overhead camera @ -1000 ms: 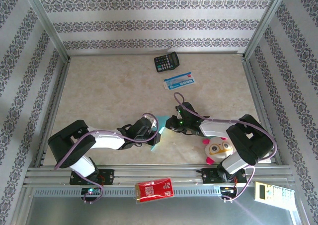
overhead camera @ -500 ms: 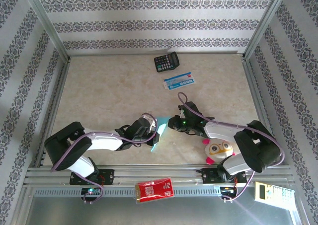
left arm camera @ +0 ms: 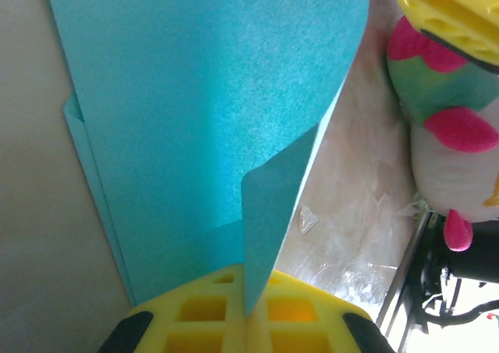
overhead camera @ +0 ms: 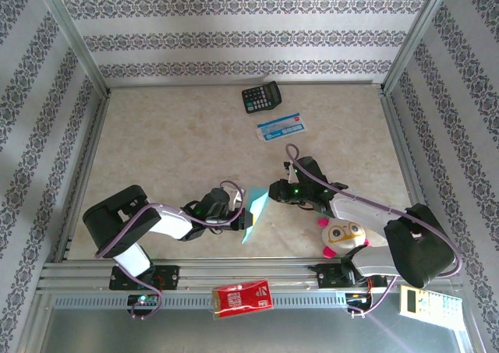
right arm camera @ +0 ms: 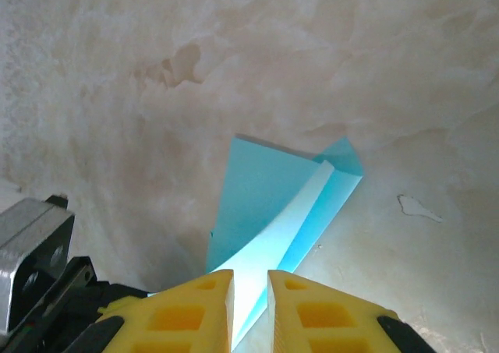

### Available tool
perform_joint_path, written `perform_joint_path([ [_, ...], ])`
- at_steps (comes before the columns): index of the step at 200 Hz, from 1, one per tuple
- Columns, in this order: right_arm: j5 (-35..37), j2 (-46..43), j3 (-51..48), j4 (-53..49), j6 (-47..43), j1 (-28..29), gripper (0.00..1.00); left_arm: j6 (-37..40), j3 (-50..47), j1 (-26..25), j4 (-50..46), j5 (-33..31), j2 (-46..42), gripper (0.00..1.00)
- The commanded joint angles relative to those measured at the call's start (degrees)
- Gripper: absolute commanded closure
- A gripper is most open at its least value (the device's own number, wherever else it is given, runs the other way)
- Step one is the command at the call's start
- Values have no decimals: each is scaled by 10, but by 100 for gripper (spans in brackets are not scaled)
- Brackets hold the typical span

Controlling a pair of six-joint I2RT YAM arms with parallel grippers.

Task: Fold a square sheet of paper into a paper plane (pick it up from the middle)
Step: Perform the fifth fold on the wing at the bottom-center of the table.

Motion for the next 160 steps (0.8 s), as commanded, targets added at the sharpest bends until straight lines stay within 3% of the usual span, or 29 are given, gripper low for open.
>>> perform_joint_path([
  [1,-20,-12,1,-17,-32,-4,81,-43,-13,14,80,35,15,100],
  [160,-33,24,32,-11,-45,33,81,-204,-90,50,241,28,103,100],
])
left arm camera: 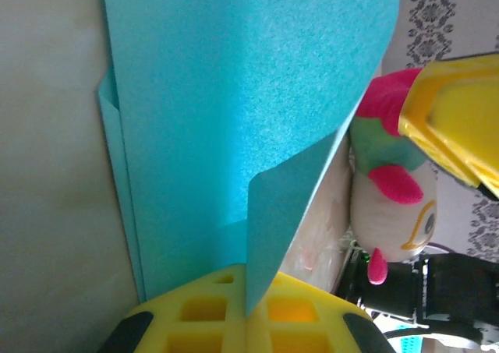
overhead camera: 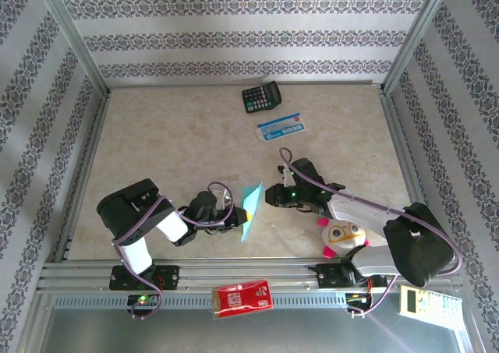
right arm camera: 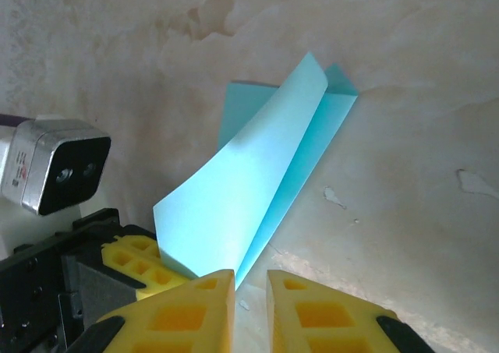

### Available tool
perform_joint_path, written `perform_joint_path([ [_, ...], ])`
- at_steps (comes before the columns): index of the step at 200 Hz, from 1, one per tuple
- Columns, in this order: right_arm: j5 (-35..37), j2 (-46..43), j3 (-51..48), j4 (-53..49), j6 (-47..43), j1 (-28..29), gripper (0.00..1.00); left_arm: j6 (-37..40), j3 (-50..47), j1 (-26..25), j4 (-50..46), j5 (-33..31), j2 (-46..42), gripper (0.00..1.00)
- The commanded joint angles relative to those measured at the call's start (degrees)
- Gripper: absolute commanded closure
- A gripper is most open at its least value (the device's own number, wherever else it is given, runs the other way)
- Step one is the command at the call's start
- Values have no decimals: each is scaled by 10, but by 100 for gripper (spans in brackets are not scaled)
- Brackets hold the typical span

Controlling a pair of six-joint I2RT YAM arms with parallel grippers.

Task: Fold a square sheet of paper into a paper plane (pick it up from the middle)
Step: Perform the fifth fold on the wing at the bottom-center of the table.

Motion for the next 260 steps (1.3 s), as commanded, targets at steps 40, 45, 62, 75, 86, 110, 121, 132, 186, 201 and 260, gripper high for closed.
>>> perform_joint_path([
  [40,-9,46,55,-1,-21,28,82,-44,-21,10,-47,-23,24,100],
  [45,-8,52,58,0,-22,31,82,-46,-21,11,-52,-24,23,100],
  [62,-11,72,74,1,-25,43,83,-49,-23,11,-67,-30,20,100],
  [75,-12,88,84,1,-28,51,85,-49,-23,11,-81,-31,15,100],
  [86,-11,104,92,0,-30,57,86,-50,-23,11,-92,-34,11,100],
  [110,-9,130,109,0,-32,66,87,-53,-25,11,-107,-36,5,100],
  [121,-7,141,116,0,-33,68,88,-55,-26,10,-109,-37,7,100],
  [132,-8,153,122,0,-34,68,88,-58,-26,11,-112,-37,9,100],
  [186,1,195,142,2,-38,76,88,-67,-27,12,-112,-37,24,100],
  [201,4,203,146,2,-40,76,88,-70,-29,11,-117,-39,24,100],
  [260,6,231,162,6,-45,82,88,-78,-29,11,-133,-42,27,100],
])
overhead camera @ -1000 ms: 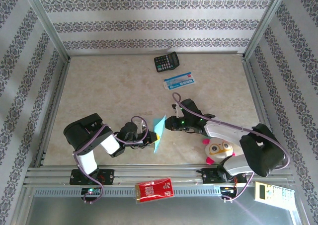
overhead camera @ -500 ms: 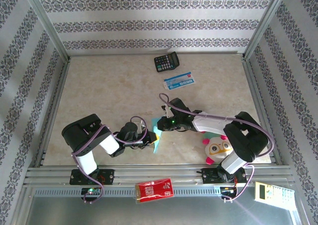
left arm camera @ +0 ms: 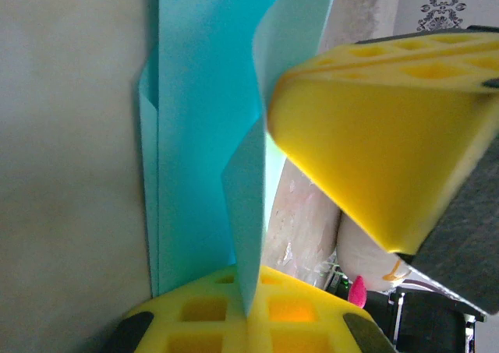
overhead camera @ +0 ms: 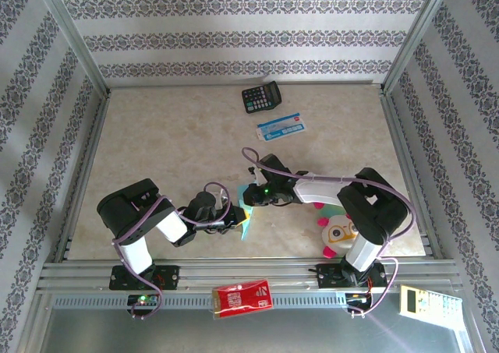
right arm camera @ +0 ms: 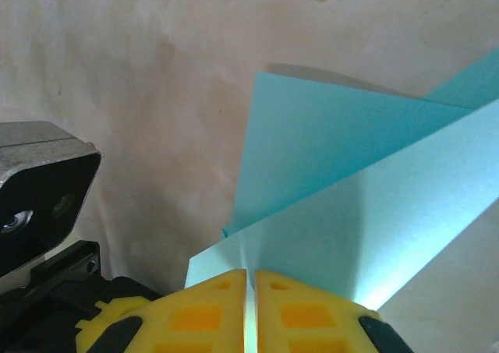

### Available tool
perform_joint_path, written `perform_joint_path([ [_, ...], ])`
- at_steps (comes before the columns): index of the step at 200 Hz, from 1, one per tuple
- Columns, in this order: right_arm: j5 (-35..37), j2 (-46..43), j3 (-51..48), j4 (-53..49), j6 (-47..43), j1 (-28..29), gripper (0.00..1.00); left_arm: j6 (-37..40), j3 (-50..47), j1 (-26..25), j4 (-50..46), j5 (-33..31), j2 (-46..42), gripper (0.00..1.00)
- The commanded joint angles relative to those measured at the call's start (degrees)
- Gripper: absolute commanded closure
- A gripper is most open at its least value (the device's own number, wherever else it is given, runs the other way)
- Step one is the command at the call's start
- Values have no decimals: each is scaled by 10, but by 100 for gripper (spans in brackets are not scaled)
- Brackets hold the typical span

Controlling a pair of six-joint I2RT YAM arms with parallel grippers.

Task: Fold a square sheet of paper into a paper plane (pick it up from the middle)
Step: Perform the fifth fold on the wing at the bottom-center of the table.

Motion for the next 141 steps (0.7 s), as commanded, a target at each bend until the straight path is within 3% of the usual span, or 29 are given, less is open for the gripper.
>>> perform_joint_path([
  [1,8,14,17,5,-15,7,88,-5,-23,7,-124,-21,29,100],
  [41,6,30,28,5,-20,8,88,-12,-27,7,-127,-23,31,100],
  [112,-2,49,42,-2,-28,8,88,-13,-28,7,-131,-23,24,85],
  [141,-13,20,51,-25,-40,3,87,-6,-25,10,-146,-23,16,95],
])
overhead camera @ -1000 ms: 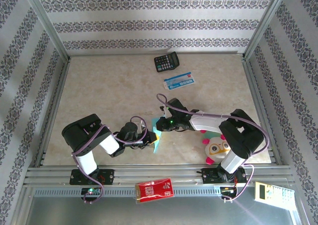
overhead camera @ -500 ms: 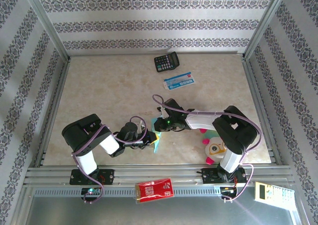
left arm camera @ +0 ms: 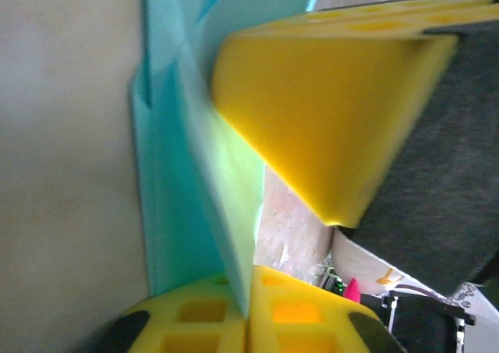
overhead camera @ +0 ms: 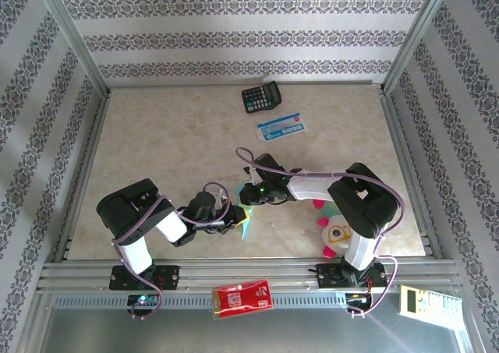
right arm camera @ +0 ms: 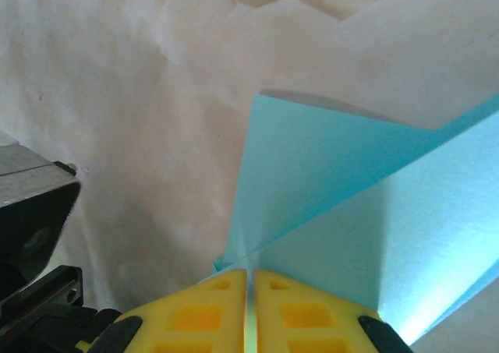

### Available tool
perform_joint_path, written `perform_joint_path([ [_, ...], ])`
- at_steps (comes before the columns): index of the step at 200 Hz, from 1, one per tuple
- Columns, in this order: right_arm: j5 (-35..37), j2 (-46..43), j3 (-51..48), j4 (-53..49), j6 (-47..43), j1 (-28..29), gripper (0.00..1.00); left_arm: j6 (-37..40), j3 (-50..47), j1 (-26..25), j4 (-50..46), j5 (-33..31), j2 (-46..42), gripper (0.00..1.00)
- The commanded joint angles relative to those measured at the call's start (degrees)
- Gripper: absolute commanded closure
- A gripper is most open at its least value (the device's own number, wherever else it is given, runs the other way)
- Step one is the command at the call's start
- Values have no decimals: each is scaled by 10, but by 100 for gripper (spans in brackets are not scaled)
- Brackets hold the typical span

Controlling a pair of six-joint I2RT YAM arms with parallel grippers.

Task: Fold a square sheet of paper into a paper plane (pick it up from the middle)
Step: Perform the fifth fold on the wing at the bottom-center of the table.

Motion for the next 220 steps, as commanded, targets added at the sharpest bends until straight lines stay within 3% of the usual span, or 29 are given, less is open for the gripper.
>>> perform_joint_path([
  [1,-14,-24,18,-21,-23,-1,87,10,-23,8,-143,-20,17,95],
  [16,-20,-58,15,-37,-30,-10,85,32,-10,10,-169,-9,9,100],
  [45,-19,-139,-9,-74,-42,-40,81,120,33,10,-259,7,-30,100],
  [87,21,-266,-46,-167,-73,-109,75,323,149,0,-438,71,-67,100],
  [136,22,-321,-68,-193,-77,-138,70,402,203,-3,-498,127,-73,100],
  [172,14,-318,-83,-191,-79,-130,65,384,185,-2,-454,139,-67,100],
  [220,48,-306,-111,-178,-81,-78,66,259,123,4,-298,143,-31,100],
])
